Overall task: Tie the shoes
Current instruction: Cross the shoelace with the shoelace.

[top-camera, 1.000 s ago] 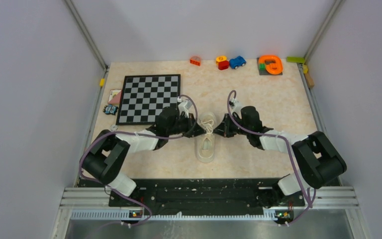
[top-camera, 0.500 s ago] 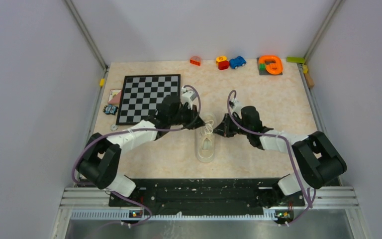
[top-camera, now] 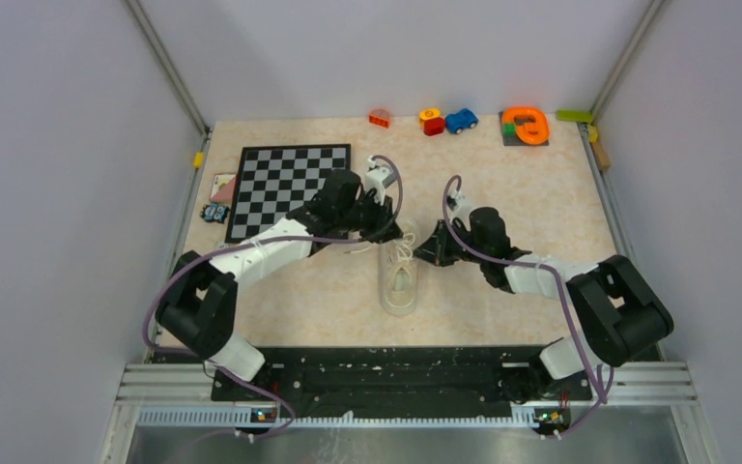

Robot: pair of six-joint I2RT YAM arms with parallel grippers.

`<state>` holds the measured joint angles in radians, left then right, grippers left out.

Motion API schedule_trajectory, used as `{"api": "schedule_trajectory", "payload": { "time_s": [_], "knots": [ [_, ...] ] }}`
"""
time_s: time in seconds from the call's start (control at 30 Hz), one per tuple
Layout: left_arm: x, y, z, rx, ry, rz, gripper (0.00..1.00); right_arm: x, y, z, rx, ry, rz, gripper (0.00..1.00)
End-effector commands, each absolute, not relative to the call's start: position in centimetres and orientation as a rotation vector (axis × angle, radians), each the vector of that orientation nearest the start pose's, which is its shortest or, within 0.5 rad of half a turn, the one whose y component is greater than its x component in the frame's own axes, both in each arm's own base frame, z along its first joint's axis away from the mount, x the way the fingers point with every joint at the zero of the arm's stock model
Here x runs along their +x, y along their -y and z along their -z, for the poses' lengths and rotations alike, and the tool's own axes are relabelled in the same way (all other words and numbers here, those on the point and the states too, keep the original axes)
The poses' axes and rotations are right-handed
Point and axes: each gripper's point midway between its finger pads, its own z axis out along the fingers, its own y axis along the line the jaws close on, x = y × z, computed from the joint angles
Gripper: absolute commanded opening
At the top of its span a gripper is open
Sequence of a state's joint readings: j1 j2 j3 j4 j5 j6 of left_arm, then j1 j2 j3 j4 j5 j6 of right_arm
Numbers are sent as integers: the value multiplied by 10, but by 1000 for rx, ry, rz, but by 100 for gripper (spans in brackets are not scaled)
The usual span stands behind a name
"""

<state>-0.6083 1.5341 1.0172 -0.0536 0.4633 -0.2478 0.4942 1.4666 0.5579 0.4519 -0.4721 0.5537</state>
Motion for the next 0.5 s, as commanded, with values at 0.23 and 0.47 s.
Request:
{"api": "schedule_trajectory", "payload": {
  "time_s": [0.23,0.47],
  "knots": [
    [347,335,-150,879,-2132,907,30,279,-265,-101,-256,-2104,-1143,0],
    [350,346,-134,1071,-2103,943,36,276,-265,-101,-263,-2111,-1156,0]
  ]
}}
